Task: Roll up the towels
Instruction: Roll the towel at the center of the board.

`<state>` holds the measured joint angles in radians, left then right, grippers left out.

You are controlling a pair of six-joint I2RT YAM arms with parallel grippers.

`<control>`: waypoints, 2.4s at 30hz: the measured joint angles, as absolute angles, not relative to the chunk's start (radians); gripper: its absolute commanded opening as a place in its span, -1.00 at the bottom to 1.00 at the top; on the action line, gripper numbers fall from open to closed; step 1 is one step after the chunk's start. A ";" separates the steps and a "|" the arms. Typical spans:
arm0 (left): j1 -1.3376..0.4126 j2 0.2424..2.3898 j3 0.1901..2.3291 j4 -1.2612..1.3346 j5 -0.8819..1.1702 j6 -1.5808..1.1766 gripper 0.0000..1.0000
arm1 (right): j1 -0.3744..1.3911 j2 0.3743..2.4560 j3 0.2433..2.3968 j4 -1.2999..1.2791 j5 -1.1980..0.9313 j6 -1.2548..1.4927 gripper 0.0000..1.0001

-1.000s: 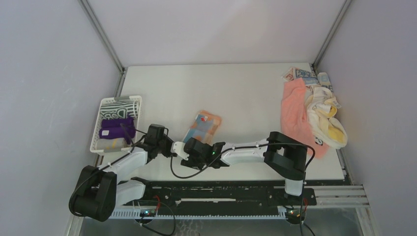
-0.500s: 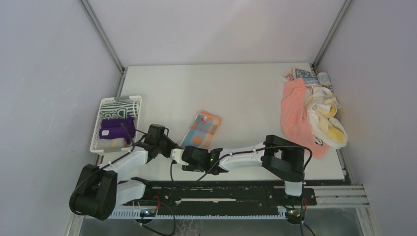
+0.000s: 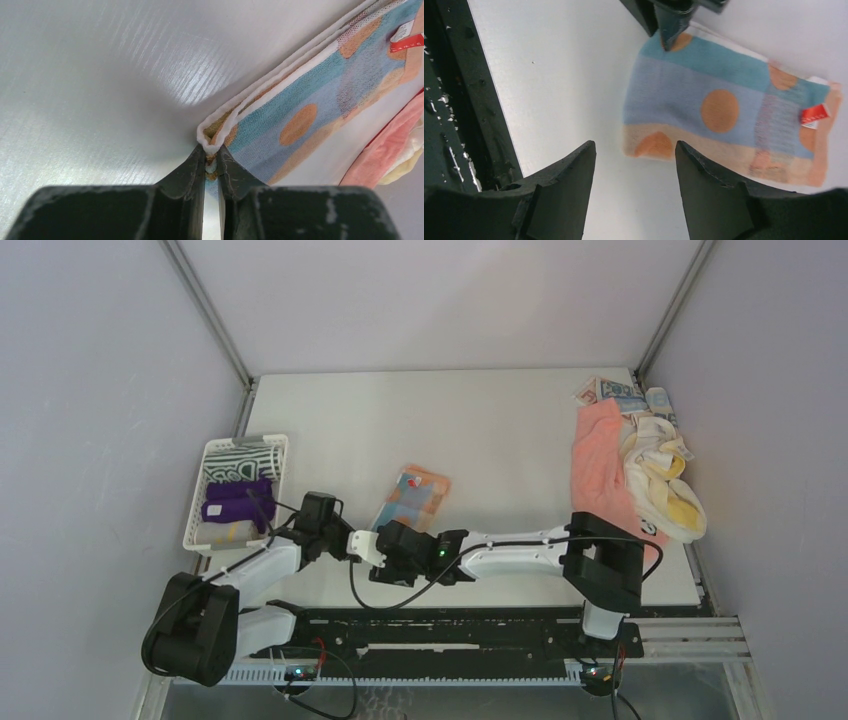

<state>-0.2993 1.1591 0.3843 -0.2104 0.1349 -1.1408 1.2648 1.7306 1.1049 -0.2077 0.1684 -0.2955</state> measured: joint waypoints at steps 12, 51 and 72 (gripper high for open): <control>-0.299 1.165 0.387 -0.210 0.136 -1.141 -0.67 | 1.215 1.855 1.105 -0.156 0.042 -0.285 0.12; -0.291 1.160 0.537 -0.285 0.124 -1.116 0.10 | 0.782 1.918 1.108 -0.243 -0.699 -0.067 -1.00; -0.471 0.936 0.302 -0.172 0.080 -1.357 -0.21 | 0.577 2.107 1.074 0.016 -1.057 0.470 -1.00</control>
